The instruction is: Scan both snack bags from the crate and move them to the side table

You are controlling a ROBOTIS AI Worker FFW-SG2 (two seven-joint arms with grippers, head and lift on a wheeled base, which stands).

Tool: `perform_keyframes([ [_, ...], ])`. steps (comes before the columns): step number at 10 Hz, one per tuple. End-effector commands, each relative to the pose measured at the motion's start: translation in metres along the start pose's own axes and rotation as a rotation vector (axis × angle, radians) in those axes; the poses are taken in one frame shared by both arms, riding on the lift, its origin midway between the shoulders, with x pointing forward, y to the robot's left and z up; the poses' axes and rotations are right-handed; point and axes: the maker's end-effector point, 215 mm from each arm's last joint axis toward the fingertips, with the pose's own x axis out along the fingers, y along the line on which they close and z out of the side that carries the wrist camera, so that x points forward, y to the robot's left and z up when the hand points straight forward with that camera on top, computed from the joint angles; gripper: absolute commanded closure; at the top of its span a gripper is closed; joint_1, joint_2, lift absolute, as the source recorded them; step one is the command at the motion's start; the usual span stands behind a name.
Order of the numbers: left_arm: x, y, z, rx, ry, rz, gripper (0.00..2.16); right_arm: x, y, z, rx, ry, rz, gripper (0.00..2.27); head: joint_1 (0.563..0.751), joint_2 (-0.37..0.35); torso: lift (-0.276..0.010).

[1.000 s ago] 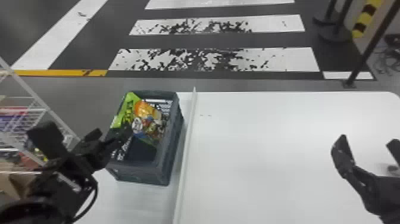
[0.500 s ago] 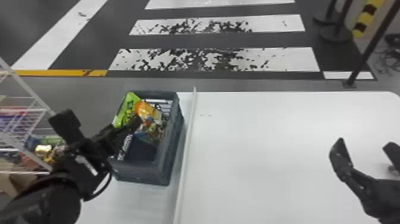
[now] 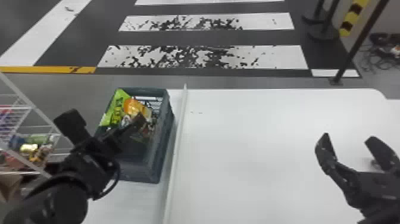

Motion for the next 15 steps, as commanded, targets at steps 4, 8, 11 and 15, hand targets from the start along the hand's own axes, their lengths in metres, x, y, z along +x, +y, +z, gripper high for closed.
perform_keyframes([
  [4,0.001,0.010,0.004,0.076,-0.012,0.062,0.07,-0.001,-0.001,-0.007,0.012,0.017,-0.003,0.06,0.695,0.083,-0.029],
  [8,-0.002,0.023,0.017,0.149,-0.032,0.118,0.07,-0.002,0.004,-0.008,0.027,0.020,0.004,0.06,0.695,0.111,-0.029],
  [11,-0.001,0.026,0.025,0.171,-0.041,0.129,0.07,-0.004,0.004,-0.009,0.025,0.023,0.004,0.06,0.695,0.128,-0.029],
  [15,0.009,0.022,0.014,0.150,-0.020,0.115,0.07,-0.005,0.006,-0.010,0.033,0.026,0.007,0.06,0.695,0.129,-0.029],
])
